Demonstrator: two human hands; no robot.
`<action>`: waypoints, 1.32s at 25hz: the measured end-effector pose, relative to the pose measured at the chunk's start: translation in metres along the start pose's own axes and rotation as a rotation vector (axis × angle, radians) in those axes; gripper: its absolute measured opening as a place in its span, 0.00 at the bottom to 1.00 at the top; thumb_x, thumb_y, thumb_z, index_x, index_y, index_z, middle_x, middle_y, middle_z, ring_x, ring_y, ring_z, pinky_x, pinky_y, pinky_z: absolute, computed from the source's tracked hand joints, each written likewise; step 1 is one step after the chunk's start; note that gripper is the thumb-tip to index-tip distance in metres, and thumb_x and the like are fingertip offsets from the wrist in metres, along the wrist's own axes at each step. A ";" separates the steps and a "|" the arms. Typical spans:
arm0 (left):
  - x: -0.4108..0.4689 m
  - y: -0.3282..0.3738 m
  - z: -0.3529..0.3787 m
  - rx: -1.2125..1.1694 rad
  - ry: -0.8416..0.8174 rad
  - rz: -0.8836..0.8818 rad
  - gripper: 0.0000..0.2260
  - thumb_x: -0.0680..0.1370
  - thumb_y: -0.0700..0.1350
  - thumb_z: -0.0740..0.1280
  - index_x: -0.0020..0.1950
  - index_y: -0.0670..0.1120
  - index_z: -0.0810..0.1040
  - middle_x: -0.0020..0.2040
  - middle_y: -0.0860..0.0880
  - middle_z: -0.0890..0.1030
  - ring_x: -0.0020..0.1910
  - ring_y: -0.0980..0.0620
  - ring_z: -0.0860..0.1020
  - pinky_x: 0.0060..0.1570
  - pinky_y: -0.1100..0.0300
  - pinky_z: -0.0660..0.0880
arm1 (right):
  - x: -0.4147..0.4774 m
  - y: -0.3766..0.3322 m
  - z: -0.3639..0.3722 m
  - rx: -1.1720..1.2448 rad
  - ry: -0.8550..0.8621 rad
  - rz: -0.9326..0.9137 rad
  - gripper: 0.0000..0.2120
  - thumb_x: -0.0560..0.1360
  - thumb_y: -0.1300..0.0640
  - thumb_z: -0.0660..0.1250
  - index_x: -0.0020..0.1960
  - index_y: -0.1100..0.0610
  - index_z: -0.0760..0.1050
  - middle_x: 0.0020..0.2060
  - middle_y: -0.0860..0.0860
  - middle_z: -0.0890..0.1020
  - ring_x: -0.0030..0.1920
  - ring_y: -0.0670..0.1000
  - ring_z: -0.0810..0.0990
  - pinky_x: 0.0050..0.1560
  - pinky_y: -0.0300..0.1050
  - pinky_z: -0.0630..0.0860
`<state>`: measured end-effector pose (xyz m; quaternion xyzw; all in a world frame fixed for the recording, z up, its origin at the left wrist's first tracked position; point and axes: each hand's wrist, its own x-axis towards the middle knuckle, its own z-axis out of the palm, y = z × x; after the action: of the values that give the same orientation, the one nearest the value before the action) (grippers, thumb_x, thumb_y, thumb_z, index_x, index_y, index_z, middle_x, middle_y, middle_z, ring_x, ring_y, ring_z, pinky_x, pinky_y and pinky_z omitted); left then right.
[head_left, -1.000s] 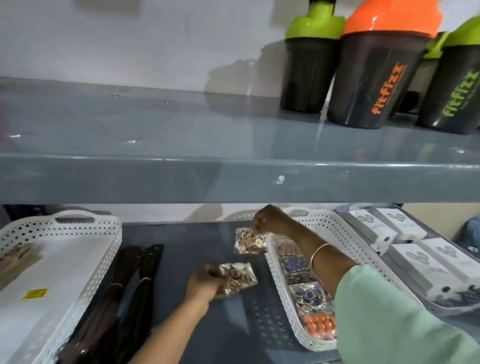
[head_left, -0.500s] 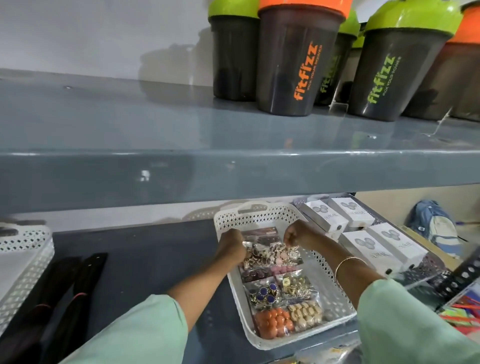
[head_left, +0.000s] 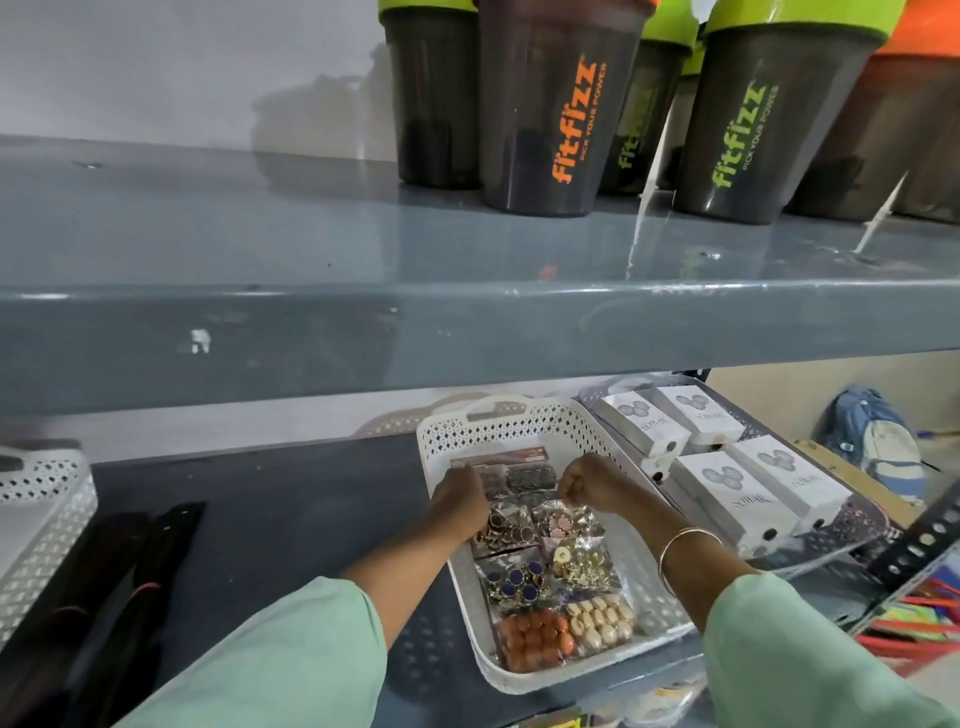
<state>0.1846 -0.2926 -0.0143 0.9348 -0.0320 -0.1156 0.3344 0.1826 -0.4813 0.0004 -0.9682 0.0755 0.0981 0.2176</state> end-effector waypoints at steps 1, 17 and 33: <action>-0.003 0.001 -0.004 -0.016 -0.007 0.031 0.19 0.73 0.30 0.63 0.63 0.31 0.68 0.61 0.32 0.75 0.56 0.39 0.78 0.53 0.52 0.80 | -0.001 0.001 -0.001 -0.005 0.030 -0.002 0.03 0.70 0.69 0.68 0.42 0.65 0.80 0.48 0.63 0.83 0.51 0.61 0.82 0.57 0.51 0.78; -0.137 -0.255 -0.168 0.103 0.585 -0.383 0.09 0.72 0.42 0.70 0.42 0.36 0.80 0.42 0.34 0.83 0.42 0.39 0.82 0.46 0.53 0.80 | -0.085 -0.303 0.178 0.703 -0.273 -0.096 0.18 0.69 0.68 0.67 0.24 0.57 0.68 0.26 0.56 0.75 0.27 0.52 0.74 0.35 0.50 0.77; -0.167 -0.251 -0.218 -0.468 0.421 -0.053 0.17 0.72 0.31 0.66 0.59 0.41 0.78 0.62 0.43 0.79 0.62 0.47 0.75 0.61 0.65 0.65 | -0.105 -0.355 0.151 0.879 -0.298 0.027 0.07 0.70 0.71 0.67 0.38 0.61 0.73 0.30 0.56 0.74 0.26 0.51 0.72 0.24 0.39 0.71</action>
<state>0.0695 0.0589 0.0228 0.8363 0.0900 0.0675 0.5366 0.1243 -0.0874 0.0344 -0.7585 0.0904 0.1976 0.6144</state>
